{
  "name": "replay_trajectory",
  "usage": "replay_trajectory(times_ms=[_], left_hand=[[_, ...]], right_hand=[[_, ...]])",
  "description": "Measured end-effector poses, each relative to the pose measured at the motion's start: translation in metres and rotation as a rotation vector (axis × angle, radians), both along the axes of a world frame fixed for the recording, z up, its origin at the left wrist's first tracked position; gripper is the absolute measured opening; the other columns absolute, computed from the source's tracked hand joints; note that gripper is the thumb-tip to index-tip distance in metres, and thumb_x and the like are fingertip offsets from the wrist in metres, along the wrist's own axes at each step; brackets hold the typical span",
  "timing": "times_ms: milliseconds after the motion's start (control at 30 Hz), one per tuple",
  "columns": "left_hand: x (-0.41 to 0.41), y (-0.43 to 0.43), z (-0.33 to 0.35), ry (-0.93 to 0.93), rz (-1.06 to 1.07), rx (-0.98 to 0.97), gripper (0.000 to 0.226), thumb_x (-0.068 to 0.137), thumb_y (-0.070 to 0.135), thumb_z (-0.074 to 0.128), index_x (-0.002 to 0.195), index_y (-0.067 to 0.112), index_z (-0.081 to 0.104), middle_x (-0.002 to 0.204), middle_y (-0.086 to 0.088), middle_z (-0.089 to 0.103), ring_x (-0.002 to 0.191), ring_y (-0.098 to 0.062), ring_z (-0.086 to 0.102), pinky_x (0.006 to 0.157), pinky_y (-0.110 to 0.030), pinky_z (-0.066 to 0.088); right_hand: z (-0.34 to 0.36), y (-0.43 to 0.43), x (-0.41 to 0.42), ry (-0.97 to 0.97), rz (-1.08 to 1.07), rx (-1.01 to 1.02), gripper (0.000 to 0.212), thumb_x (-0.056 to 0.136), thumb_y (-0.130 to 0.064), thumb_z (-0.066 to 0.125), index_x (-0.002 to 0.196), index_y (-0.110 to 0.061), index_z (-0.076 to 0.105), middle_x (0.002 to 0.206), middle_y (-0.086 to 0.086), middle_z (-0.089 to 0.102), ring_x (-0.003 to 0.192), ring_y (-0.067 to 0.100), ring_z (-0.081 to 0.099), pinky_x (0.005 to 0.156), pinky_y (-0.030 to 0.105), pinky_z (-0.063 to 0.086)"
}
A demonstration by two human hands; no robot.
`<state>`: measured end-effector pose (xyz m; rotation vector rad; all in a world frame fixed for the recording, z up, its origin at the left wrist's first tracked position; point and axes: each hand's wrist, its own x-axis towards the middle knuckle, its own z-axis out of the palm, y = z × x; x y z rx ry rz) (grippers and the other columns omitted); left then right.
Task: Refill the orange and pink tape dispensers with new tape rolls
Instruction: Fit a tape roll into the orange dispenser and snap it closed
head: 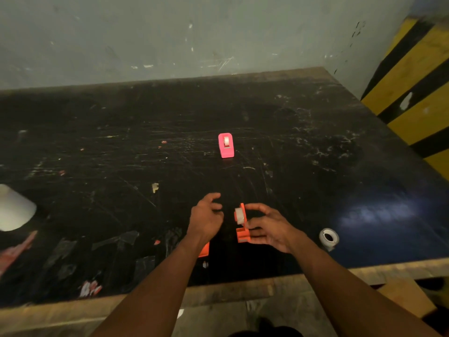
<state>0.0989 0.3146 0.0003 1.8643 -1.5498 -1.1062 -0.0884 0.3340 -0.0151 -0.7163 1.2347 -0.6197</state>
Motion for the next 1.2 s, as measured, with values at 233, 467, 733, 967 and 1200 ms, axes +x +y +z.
replay_trajectory(times_ms=[233, 467, 733, 967, 1200], left_hand=[[0.030, 0.017, -0.014, -0.328, 0.040, 0.211, 0.081, 0.073, 0.034, 0.080, 0.139, 0.022, 0.035, 0.138, -0.015, 0.042, 0.126, -0.033, 0.049, 0.101, -0.044, 0.045], [0.027, 0.038, -0.034, -0.529, -0.181, 0.254, 0.079, 0.078, 0.029, 0.076, 0.143, 0.025, 0.030, 0.140, -0.019, 0.031, 0.130, -0.041, 0.042, 0.107, -0.048, 0.042], [0.021, 0.024, -0.023, -0.365, -0.001, 0.250, 0.053, 0.086, 0.026, 0.060, 0.133, 0.022, 0.035, 0.128, -0.019, 0.053, 0.116, -0.036, 0.056, 0.091, -0.043, 0.047], [0.013, 0.005, -0.018, 0.173, 0.276, 0.246, 0.022, 0.094, 0.024, 0.045, 0.111, 0.011, 0.051, 0.089, -0.014, 0.066, 0.058, -0.019, 0.056, 0.051, -0.028, 0.047], [0.003, 0.003, -0.017, 0.425, 0.324, 0.353, 0.008, 0.096, 0.016, 0.050, 0.089, 0.017, 0.055, 0.085, -0.005, 0.055, 0.069, -0.015, 0.055, 0.058, -0.030, 0.054]], right_hand=[[-0.007, 0.016, 0.014, -0.028, -0.017, 0.061, 0.062, 0.084, 0.004, 0.061, 0.120, -0.046, 0.053, 0.110, 0.012, 0.073, 0.091, 0.032, 0.074, 0.078, 0.050, 0.059], [-0.013, 0.034, 0.012, -0.093, -0.085, 0.100, 0.061, 0.086, 0.007, 0.056, 0.115, -0.047, 0.060, 0.114, 0.013, 0.068, 0.087, 0.034, 0.074, 0.064, 0.045, 0.061], [-0.013, 0.029, 0.001, -0.068, -0.083, 0.092, 0.052, 0.087, -0.004, 0.065, 0.115, -0.048, 0.062, 0.116, 0.013, 0.067, 0.090, 0.033, 0.074, 0.067, 0.044, 0.060], [-0.004, 0.008, -0.004, -0.042, -0.001, 0.077, 0.054, 0.090, -0.002, 0.061, 0.114, -0.050, 0.059, 0.114, 0.011, 0.070, 0.093, 0.032, 0.073, 0.072, 0.046, 0.060], [-0.008, -0.007, -0.009, -0.024, 0.075, 0.077, 0.056, 0.090, 0.000, 0.060, 0.120, -0.046, 0.058, 0.105, 0.010, 0.073, 0.093, 0.032, 0.073, 0.067, 0.044, 0.060]])
